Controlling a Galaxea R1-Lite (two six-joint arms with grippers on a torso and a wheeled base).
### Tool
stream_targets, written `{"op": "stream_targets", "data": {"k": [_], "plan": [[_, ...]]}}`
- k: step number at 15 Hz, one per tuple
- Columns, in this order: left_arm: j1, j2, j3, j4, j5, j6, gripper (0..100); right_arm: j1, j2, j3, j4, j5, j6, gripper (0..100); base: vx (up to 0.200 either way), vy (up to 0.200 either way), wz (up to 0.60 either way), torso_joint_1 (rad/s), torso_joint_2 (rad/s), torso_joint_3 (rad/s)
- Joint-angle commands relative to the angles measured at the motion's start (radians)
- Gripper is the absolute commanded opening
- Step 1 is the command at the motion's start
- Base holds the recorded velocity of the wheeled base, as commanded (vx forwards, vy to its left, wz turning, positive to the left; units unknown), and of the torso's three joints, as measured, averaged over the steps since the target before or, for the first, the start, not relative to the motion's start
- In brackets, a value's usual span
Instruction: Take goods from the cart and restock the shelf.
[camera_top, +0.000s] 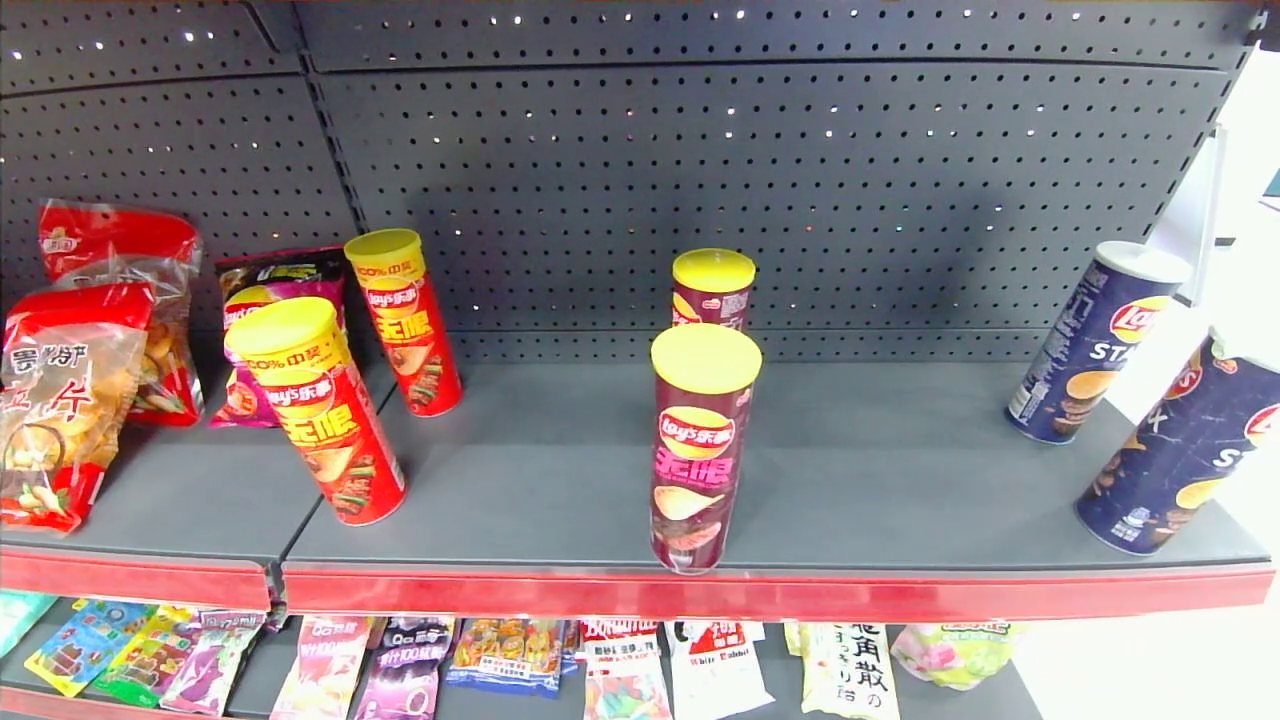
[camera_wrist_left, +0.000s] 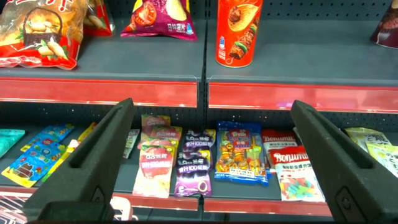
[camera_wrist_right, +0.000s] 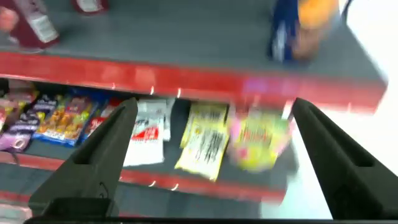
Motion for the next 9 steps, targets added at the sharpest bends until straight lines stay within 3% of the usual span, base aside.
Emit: {"op": "stream_targets", "data": {"k": [1, 2, 3, 9], "plan": [[0.000, 0.000, 0.000, -0.001, 0.001, 0.000, 100, -0.057, -0.080, 0.006, 0.072, -0.022, 0.049, 100, 0.000, 0.000, 0.00, 0.000, 0.00, 0.000], [0.000, 0.000, 0.000, -0.001, 0.001, 0.000, 100, -0.118, -0.109, 0.010, 0.055, 0.004, 0.014, 100, 0.000, 0.000, 0.00, 0.000, 0.00, 0.000], [0.000, 0.000, 0.000, -0.001, 0.001, 0.000, 100, -0.118, -0.155, 0.011, 0.052, 0.055, 0.001, 100, 0.000, 0.000, 0.00, 0.000, 0.00, 0.000], [0.000, 0.000, 0.000, 0.001, 0.001, 0.000, 100, -0.114, -0.166, 0.011, 0.054, 0.044, 0.024, 100, 0.000, 0.000, 0.00, 0.000, 0.00, 0.000]]}}
